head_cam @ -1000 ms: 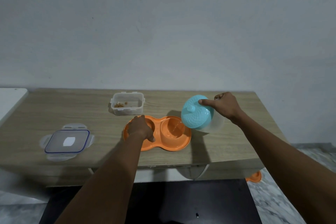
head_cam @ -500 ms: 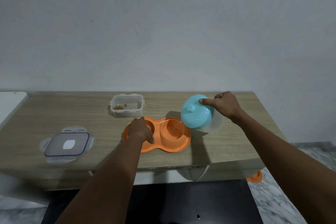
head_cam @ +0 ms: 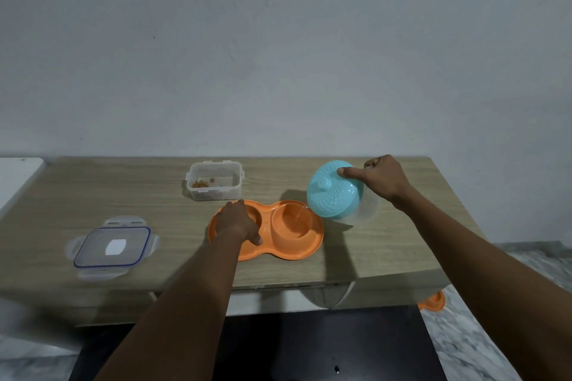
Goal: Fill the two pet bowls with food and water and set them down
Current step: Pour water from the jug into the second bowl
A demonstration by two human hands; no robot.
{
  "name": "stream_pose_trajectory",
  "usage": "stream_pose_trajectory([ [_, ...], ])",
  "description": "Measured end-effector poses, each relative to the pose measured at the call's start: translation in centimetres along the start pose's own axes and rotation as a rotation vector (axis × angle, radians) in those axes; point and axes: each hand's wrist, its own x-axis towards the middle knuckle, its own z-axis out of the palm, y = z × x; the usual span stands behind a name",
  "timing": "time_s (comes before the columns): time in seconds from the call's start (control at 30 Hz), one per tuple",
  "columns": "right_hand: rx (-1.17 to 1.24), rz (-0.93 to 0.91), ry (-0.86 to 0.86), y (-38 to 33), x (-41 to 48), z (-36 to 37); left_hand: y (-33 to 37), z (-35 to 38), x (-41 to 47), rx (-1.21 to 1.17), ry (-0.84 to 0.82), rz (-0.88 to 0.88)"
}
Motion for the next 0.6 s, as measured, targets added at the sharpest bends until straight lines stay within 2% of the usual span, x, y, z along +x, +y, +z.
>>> stream_pose_trajectory([
  [0.6,-0.010,-0.022,0.003,-0.80,0.09,-0.11,-0.15,0.26,0.43,-0.018,0.009,0.000],
])
